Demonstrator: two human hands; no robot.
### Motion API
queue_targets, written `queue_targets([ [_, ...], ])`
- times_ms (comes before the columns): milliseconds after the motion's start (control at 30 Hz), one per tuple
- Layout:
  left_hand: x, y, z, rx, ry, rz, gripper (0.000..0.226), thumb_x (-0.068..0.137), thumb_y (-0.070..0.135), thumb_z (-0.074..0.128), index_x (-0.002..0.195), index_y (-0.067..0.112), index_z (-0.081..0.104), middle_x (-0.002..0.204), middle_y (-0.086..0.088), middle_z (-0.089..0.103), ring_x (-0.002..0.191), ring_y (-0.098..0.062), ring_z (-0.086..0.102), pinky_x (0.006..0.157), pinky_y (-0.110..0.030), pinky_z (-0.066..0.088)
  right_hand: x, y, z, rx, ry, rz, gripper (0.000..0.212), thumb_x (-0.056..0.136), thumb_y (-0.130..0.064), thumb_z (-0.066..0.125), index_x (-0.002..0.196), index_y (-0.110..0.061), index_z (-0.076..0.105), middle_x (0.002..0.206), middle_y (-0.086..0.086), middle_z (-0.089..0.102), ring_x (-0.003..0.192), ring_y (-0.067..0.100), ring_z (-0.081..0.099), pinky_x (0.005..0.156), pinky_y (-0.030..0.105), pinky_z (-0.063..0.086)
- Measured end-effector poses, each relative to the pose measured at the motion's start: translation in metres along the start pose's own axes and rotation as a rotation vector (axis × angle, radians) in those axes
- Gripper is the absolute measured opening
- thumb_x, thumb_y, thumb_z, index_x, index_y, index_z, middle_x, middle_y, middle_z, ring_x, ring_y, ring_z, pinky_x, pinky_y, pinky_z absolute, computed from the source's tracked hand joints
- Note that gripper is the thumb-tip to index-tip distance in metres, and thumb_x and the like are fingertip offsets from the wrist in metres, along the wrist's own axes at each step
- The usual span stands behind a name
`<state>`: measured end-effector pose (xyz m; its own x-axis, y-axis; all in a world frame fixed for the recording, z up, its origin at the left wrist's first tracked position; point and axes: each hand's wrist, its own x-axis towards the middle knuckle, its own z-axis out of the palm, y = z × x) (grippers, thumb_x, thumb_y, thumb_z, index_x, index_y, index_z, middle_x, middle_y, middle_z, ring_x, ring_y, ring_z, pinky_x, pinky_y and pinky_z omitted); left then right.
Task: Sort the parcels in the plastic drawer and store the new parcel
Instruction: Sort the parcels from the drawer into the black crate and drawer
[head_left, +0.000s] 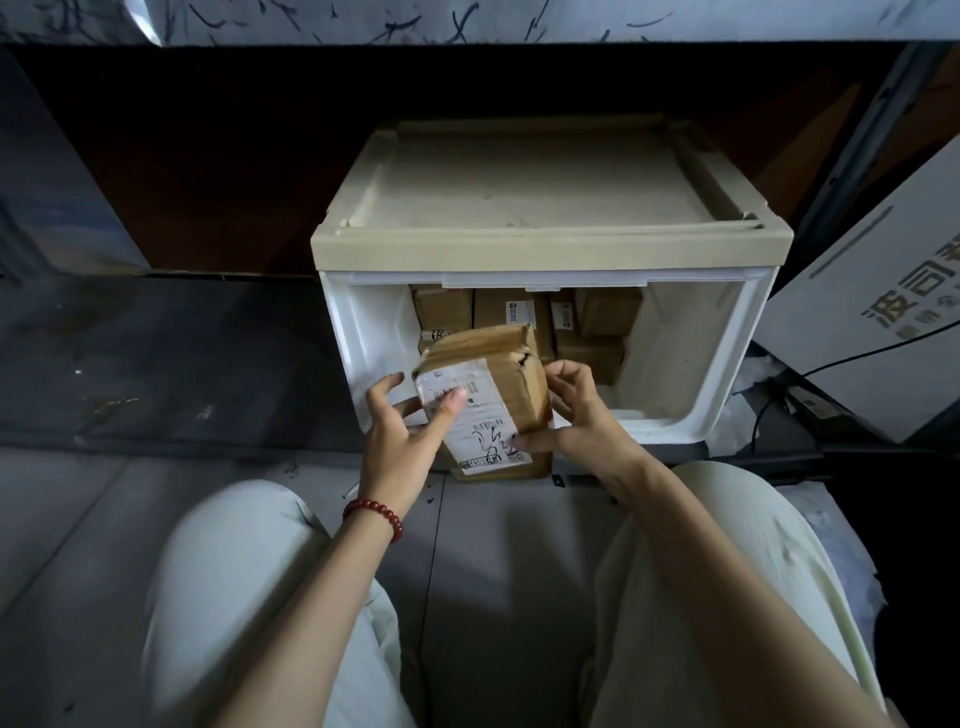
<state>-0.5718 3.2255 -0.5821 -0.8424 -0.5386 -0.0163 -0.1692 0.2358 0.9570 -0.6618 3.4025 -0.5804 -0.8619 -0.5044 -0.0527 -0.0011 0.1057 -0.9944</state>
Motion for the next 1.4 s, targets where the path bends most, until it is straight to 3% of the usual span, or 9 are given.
queue_targets([
  [100, 0.002, 0.001, 0.005, 0.028, 0.031, -0.004, 0.069, 0.072, 0.069, 0.064, 0.114, 0.026, 0.028, 0.101, 0.002, 0.063, 0.084, -0.009, 0.060, 0.074, -0.039, 0.056, -0.001, -0.003, -0.002, 0.012, 0.017, 0.050, 0.069, 0.066, 0.008, 0.080, 0.107, -0.028, 0.038, 0.123, -0.005, 0.051, 0.121, 0.015, 0.047, 0.100, 0.038, 0.048],
  [200, 0.001, 0.002, 0.007, 0.103, -0.006, 0.008, 0.053, 0.079, 0.059, 0.059, 0.110, 0.026, 0.031, 0.105, -0.003, 0.065, 0.081, -0.006, 0.060, 0.063, -0.028, 0.050, -0.003, -0.007, -0.003, 0.008, 0.041, 0.152, 0.067, 0.071, -0.008, 0.082, 0.117, -0.028, 0.037, 0.123, 0.005, 0.057, 0.113, 0.018, 0.056, 0.086, 0.036, 0.055],
  [300, 0.000, 0.002, 0.010, 0.120, -0.080, 0.010, 0.052, 0.075, 0.062, 0.060, 0.111, 0.033, 0.038, 0.115, 0.005, 0.063, 0.088, -0.007, 0.064, 0.066, -0.028, 0.054, -0.002, -0.008, -0.004, 0.044, 0.075, 0.296, 0.065, 0.077, -0.021, 0.079, 0.125, -0.027, 0.035, 0.116, 0.006, 0.062, 0.099, 0.019, 0.063, 0.066, 0.029, 0.054],
  [500, -0.001, 0.005, 0.011, 0.101, -0.151, 0.021, 0.064, 0.068, 0.076, 0.059, 0.118, 0.042, 0.039, 0.126, 0.009, 0.057, 0.105, -0.016, 0.059, 0.067, -0.023, 0.046, -0.001, -0.008, -0.007, 0.114, 0.195, 0.388, 0.055, 0.085, -0.055, 0.063, 0.126, -0.022, 0.049, 0.115, 0.001, 0.061, 0.098, 0.023, 0.064, 0.077, 0.040, 0.058],
  [567, 0.000, 0.005, 0.011, 0.070, -0.144, 0.014, 0.070, 0.061, 0.084, 0.051, 0.118, 0.045, 0.039, 0.121, 0.007, 0.059, 0.105, -0.016, 0.060, 0.073, -0.027, 0.050, 0.002, -0.008, -0.009, 0.183, 0.217, 0.394, 0.063, 0.084, -0.062, 0.059, 0.128, -0.017, 0.055, 0.121, 0.002, 0.061, 0.097, 0.023, 0.066, 0.067, 0.039, 0.060],
  [700, 0.002, 0.006, 0.011, -0.055, -0.168, 0.015, 0.080, 0.057, 0.083, 0.058, 0.123, 0.043, 0.038, 0.126, -0.002, 0.060, 0.103, -0.012, 0.064, 0.087, -0.042, 0.056, 0.003, -0.010, -0.010, 0.239, 0.209, 0.416, 0.047, 0.092, -0.057, 0.049, 0.110, -0.017, 0.067, 0.106, 0.000, 0.067, 0.088, 0.021, 0.069, 0.058, 0.029, 0.057],
  [833, 0.000, 0.007, 0.011, 0.027, -0.182, 0.065, 0.079, 0.061, 0.068, 0.072, 0.125, 0.044, 0.033, 0.129, 0.007, 0.058, 0.112, -0.005, 0.055, 0.082, -0.012, 0.044, 0.004, -0.011, -0.011, 0.284, 0.193, 0.423, 0.040, 0.098, -0.050, 0.044, 0.111, -0.019, 0.065, 0.104, 0.003, 0.068, 0.081, 0.020, 0.069, 0.051, 0.024, 0.054],
  [967, 0.002, 0.005, 0.011, 0.060, -0.161, 0.099, 0.079, 0.060, 0.056, 0.075, 0.126, 0.042, 0.034, 0.132, 0.008, 0.056, 0.114, -0.003, 0.049, 0.074, -0.007, 0.035, 0.002, -0.012, -0.011, 0.216, 0.192, 0.429, 0.042, 0.097, -0.054, 0.041, 0.126, -0.026, 0.053, 0.102, 0.003, 0.068, 0.080, 0.018, 0.070, 0.055, 0.026, 0.054],
  [1400, 0.008, 0.005, 0.002, 0.032, -0.035, 0.126, 0.062, 0.063, 0.052, 0.077, 0.118, 0.038, 0.052, 0.120, 0.012, 0.062, 0.107, -0.001, 0.058, 0.083, -0.024, 0.050, 0.001, -0.006, -0.007, -0.072, 0.091, 0.520, 0.082, 0.085, -0.080, 0.011, 0.122, -0.026, 0.061, 0.086, 0.003, 0.068, 0.075, 0.014, 0.057, 0.059, 0.028, 0.040],
])
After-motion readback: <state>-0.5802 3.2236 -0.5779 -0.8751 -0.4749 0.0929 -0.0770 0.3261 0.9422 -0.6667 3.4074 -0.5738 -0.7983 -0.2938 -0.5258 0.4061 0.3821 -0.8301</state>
